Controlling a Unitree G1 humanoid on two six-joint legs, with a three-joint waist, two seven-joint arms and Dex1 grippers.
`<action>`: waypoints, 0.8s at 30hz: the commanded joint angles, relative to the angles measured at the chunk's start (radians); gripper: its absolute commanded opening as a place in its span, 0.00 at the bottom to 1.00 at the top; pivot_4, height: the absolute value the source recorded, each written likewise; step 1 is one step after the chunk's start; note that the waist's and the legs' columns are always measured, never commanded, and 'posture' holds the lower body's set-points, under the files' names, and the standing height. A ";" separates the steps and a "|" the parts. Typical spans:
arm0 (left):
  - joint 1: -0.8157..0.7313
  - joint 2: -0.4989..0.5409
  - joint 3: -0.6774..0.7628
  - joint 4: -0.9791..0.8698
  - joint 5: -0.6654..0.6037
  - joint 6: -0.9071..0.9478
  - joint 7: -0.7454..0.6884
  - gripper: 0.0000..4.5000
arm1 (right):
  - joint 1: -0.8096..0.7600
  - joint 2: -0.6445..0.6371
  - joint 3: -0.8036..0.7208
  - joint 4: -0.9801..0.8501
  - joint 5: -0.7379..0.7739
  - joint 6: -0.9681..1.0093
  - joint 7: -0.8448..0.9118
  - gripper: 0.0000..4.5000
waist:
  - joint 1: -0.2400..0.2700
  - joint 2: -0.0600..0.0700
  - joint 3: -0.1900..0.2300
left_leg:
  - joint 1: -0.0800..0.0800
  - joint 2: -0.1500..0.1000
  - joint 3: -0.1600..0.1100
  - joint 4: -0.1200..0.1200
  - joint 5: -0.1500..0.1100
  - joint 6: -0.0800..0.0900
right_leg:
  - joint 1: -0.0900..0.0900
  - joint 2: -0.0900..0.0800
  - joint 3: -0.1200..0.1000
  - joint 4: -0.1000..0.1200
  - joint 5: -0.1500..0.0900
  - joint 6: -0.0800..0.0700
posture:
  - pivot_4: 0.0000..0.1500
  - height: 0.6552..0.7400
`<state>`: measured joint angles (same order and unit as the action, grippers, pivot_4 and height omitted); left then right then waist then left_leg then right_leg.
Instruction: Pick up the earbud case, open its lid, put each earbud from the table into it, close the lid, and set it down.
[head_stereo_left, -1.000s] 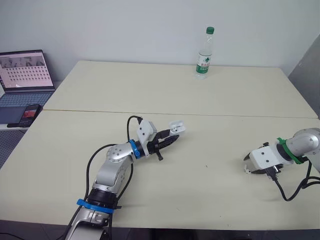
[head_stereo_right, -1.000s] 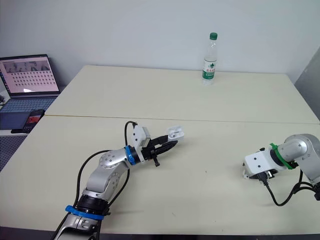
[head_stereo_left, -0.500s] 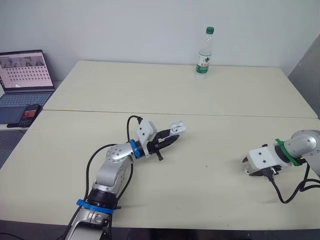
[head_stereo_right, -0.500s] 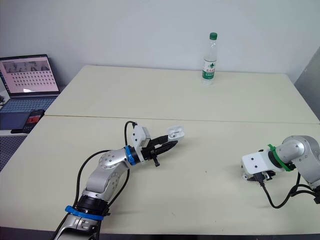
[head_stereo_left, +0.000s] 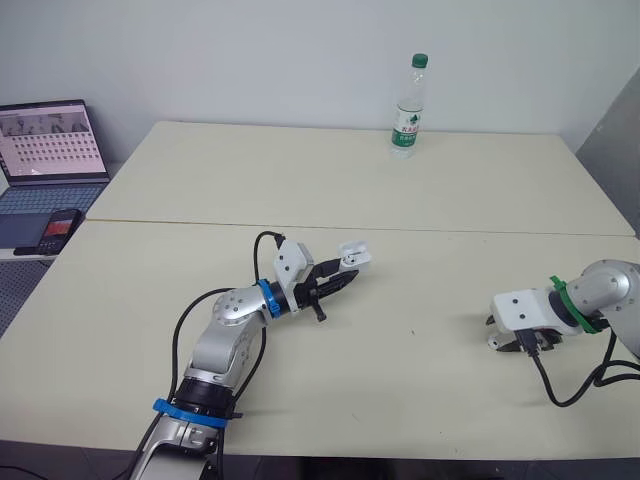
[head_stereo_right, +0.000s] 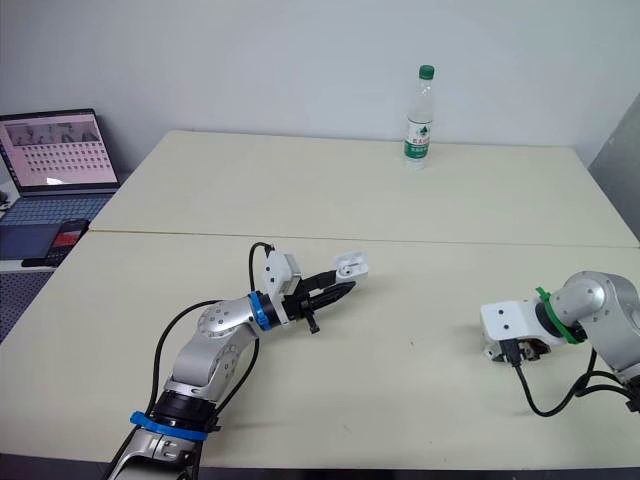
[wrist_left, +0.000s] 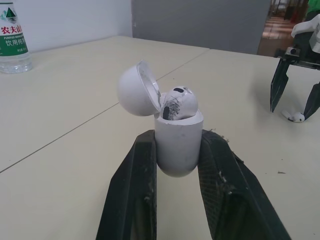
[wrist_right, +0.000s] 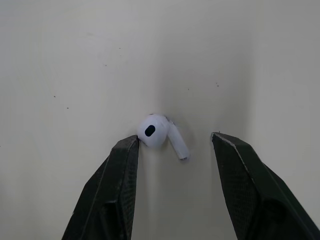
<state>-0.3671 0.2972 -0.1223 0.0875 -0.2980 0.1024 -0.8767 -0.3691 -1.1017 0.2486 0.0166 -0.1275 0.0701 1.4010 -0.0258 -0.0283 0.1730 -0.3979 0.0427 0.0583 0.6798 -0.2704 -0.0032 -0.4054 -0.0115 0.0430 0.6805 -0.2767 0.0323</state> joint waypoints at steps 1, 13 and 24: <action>-0.008 -0.004 0.001 -0.036 -0.006 -0.006 0.001 0.17 | -0.010 -0.008 -0.022 -0.032 0.002 0.039 -0.004 0.52 | 0.000 0.000 0.000 | 0.000 0.000 0.000 0.000 0.000 0.000 | 0.000 0.000 0.000 0.000 0.000 0.000 | 1.00 0.95; -0.005 -0.002 0.003 -0.040 -0.006 -0.005 0.005 0.17 | -0.001 -0.010 -0.008 -0.117 0.031 0.186 0.021 0.52 | 0.000 0.000 0.000 | 0.000 0.000 0.000 0.000 0.000 0.000 | 0.000 0.000 0.000 0.000 0.000 0.000 | 1.00 0.95; -0.003 -0.001 0.004 -0.038 -0.004 -0.008 0.006 0.17 | -0.005 -0.016 0.007 -0.106 0.014 0.187 0.021 0.52 | 0.000 0.000 0.000 | 0.000 0.000 0.000 0.000 0.000 0.000 | 0.000 0.000 0.000 0.000 0.000 0.000 | 1.00 0.95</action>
<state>-0.3667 0.2973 -0.1223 0.0874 -0.2980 0.1028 -0.8747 -0.3645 -1.1018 0.2608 -0.0792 -0.1072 0.2680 1.4167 -0.0259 -0.0283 0.1730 -0.3980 0.0426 0.0580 0.6799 -0.2704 -0.0032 -0.4054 -0.0112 0.0427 0.6805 -0.2768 0.0324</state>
